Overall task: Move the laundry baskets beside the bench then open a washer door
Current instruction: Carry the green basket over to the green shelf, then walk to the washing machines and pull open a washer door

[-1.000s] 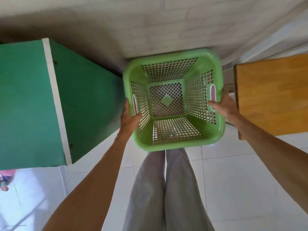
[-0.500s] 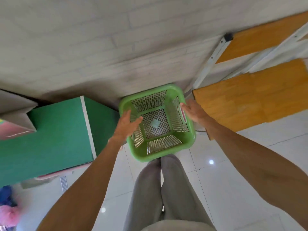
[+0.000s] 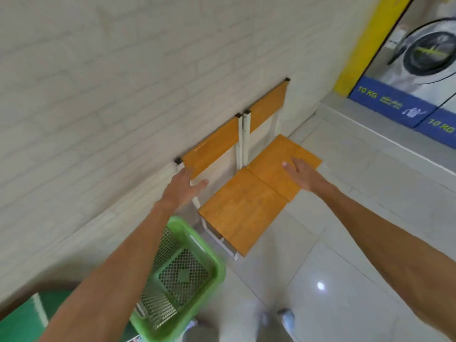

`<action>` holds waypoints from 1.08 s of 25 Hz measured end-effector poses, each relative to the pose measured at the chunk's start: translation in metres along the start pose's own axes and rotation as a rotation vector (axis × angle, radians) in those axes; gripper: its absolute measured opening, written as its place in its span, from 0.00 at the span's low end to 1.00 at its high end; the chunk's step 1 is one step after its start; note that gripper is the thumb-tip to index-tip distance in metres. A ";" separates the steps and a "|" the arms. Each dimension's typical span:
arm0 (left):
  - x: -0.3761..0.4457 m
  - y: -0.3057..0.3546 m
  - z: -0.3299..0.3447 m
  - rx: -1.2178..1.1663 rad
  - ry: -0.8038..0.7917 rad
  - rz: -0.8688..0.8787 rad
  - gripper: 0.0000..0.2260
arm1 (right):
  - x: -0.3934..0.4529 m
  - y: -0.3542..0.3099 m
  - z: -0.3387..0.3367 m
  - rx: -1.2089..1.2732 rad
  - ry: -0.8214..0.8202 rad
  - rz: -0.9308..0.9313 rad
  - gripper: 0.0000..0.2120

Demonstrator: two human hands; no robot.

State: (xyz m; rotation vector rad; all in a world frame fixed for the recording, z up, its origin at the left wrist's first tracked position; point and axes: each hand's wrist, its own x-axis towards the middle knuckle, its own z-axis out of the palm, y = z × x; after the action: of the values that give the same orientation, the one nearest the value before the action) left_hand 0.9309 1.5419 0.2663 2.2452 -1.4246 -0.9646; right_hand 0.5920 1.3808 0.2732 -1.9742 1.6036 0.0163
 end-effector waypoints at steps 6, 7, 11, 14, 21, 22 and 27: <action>0.057 0.198 0.040 0.150 0.125 0.305 0.38 | 0.004 0.163 -0.152 -0.102 0.146 0.031 0.51; 0.068 0.234 0.049 0.170 0.133 0.346 0.38 | 0.005 0.191 -0.178 -0.127 0.159 0.046 0.50; 0.111 0.349 0.089 0.302 0.063 0.404 0.35 | 0.017 0.289 -0.255 -0.230 0.161 0.090 0.46; 0.152 0.408 0.111 0.489 0.026 0.427 0.38 | 0.044 0.352 -0.294 -0.195 0.174 0.131 0.58; 0.273 0.534 0.180 0.676 -0.064 0.439 0.35 | 0.140 0.443 -0.362 -0.159 0.139 0.253 0.43; 0.297 0.556 0.189 0.673 -0.071 0.452 0.35 | 0.162 0.453 -0.376 -0.161 0.148 0.261 0.41; 0.416 0.684 0.222 0.664 -0.115 0.507 0.36 | 0.277 0.502 -0.460 -0.090 0.178 0.281 0.33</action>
State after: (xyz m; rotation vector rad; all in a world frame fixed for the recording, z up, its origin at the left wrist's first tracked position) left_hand 0.4334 0.8816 0.3467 2.0340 -2.4888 -0.4973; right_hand 0.0586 0.8791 0.3368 -1.8428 2.0178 0.0237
